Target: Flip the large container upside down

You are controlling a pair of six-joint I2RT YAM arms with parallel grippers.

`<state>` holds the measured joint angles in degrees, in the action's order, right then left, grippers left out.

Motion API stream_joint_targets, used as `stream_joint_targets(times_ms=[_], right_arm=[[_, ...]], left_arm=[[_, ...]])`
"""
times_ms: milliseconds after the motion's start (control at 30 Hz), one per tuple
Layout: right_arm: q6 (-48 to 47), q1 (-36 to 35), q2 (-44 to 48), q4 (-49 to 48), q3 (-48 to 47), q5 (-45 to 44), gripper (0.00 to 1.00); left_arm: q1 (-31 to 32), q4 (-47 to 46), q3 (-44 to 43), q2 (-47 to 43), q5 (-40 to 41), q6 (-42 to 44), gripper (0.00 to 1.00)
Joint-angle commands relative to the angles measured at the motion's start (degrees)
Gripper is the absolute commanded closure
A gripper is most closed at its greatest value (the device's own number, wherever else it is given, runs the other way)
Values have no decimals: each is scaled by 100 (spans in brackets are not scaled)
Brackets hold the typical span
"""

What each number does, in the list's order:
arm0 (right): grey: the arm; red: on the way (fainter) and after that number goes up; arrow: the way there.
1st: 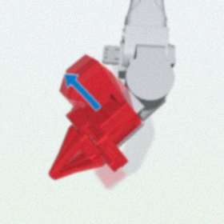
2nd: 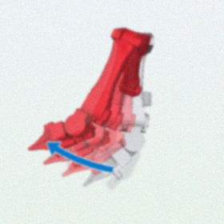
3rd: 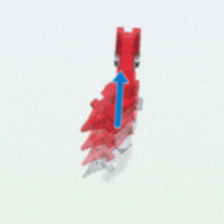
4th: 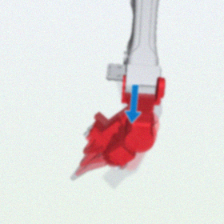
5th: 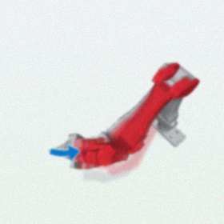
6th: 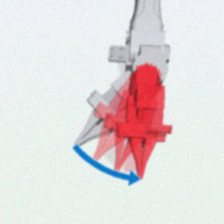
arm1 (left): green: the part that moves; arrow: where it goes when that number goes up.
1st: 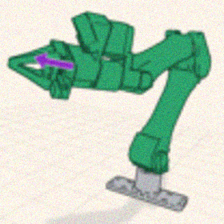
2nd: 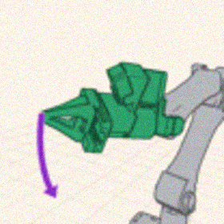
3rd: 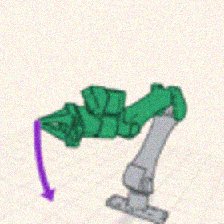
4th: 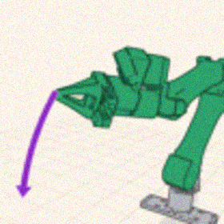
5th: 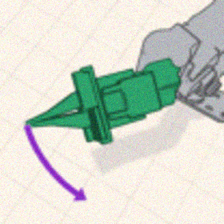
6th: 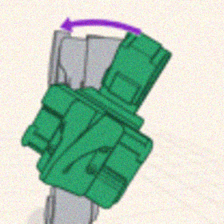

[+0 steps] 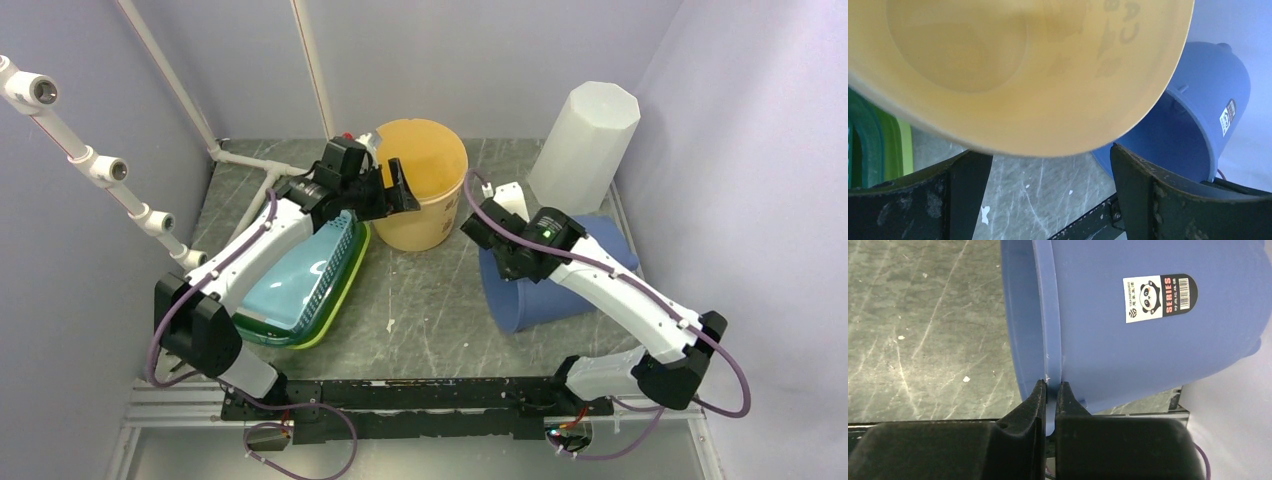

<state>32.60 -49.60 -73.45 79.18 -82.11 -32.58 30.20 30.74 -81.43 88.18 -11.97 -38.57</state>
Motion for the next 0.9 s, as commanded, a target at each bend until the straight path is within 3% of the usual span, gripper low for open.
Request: stream_joint_targets(times_ms=[0,300,867], right_arm=[[519,-398,-371,468,-237,-159,100],[800,-905,-738,669,-503,-477,100],[735,-1896,-1496,660,-698,-361,100]], left_arm=[[-14,-180,270,-536,-125,-3,8],[-15,144,561,-1243,-185,80,7],[-16,944,890,-2288,519,-135,8]])
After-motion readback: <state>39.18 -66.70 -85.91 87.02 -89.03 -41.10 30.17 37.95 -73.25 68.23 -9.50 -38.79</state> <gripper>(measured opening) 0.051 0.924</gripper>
